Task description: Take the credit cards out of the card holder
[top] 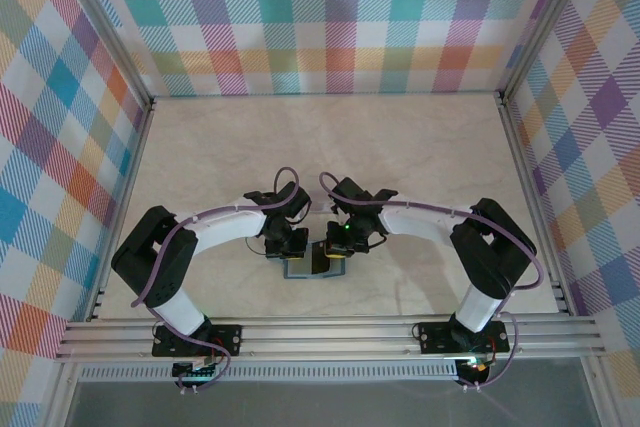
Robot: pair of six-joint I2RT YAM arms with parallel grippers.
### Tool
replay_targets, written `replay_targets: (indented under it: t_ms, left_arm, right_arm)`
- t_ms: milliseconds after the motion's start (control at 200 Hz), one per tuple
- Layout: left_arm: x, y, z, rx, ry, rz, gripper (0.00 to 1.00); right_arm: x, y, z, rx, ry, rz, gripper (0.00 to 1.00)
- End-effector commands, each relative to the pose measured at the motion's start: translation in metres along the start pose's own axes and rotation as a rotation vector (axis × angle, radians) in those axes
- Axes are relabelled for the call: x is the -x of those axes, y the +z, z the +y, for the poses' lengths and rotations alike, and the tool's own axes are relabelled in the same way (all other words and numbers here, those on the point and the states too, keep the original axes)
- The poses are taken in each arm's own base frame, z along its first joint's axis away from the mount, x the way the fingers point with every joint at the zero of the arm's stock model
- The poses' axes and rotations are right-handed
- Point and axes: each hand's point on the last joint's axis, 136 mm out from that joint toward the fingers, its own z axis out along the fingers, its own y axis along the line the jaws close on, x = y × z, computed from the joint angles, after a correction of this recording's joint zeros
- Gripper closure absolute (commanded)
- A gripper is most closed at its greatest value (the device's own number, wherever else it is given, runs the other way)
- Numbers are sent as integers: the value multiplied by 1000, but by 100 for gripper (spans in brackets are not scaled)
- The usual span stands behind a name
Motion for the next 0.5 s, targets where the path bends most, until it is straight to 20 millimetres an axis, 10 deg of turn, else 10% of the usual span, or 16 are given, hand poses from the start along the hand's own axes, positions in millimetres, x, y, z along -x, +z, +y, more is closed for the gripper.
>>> replay_targets:
  t_ms: [0,495]
  left_arm:
    - [-20,6,24,104,0,61,100]
    - [-19,2,23,100,4,51,100]
  right_arm:
    - [-4,-7,-13,-83,-13,-3,98]
    - [1,-10,-9,-81,-8,-25,98]
